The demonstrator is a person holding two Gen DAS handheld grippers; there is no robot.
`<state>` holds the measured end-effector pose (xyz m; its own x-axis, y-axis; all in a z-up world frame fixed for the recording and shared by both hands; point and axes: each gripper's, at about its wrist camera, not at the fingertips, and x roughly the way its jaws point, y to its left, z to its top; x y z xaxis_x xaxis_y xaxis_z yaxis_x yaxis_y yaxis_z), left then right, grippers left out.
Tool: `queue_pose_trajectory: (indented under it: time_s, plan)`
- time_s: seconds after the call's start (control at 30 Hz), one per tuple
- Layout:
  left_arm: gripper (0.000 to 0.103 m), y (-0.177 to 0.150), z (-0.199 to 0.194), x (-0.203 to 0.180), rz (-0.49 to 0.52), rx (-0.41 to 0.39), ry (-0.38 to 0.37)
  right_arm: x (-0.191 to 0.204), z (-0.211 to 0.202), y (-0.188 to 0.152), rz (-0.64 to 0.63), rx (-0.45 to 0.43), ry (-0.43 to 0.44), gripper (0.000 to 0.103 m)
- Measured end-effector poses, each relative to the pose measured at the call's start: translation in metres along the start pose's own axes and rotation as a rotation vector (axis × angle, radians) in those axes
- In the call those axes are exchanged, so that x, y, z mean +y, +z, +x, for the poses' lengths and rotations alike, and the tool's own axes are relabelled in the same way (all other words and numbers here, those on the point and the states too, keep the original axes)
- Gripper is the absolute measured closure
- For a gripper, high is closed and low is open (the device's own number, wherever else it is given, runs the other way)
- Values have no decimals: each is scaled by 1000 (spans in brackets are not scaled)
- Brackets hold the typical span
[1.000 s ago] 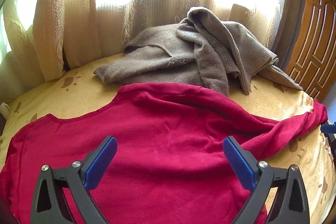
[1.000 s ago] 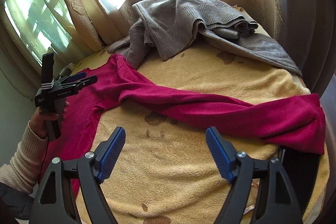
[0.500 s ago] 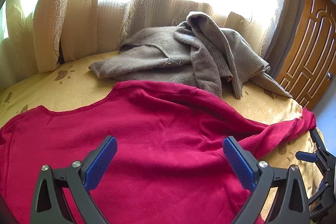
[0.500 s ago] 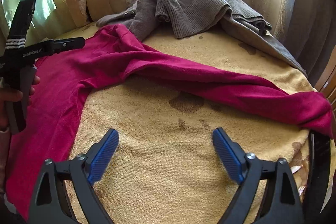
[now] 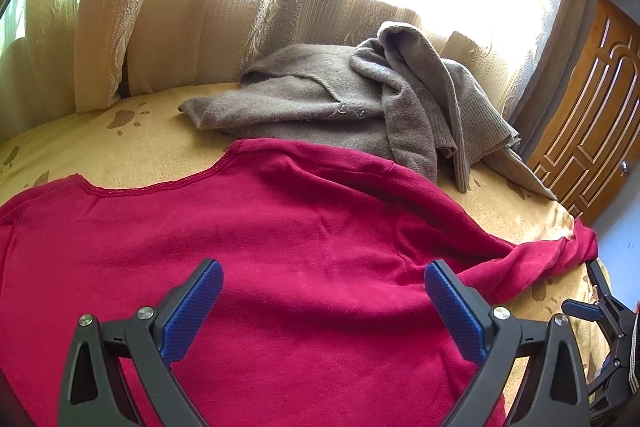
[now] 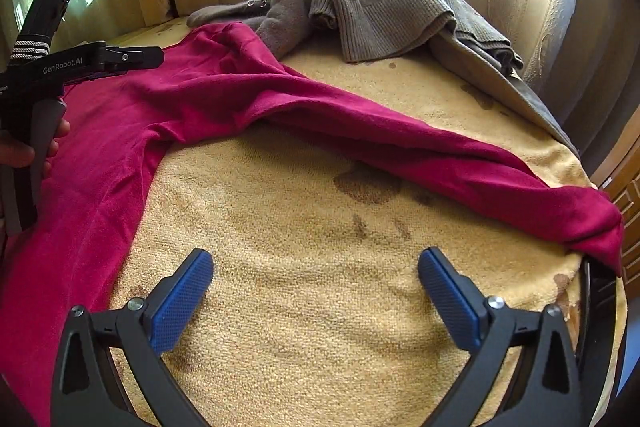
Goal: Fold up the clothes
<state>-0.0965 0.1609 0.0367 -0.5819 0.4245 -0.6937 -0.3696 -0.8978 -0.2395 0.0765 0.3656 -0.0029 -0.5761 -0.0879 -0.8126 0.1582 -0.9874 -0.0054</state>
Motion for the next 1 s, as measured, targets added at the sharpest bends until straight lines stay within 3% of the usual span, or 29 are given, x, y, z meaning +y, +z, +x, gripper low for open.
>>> queue_pose_trajectory:
  time_s: [0.23,0.53,1.0]
  plan:
    - [0,-3,-5,-15,37,-9,-33,3,-1,3,0,0,0,0]
    - [0,-5,-2,-12,14,-5,-48,4,-3,4,0,1,-2,0]
    - [0,-7,7,26,-160,21,-91,4,-3,5,0,1,-2,0]
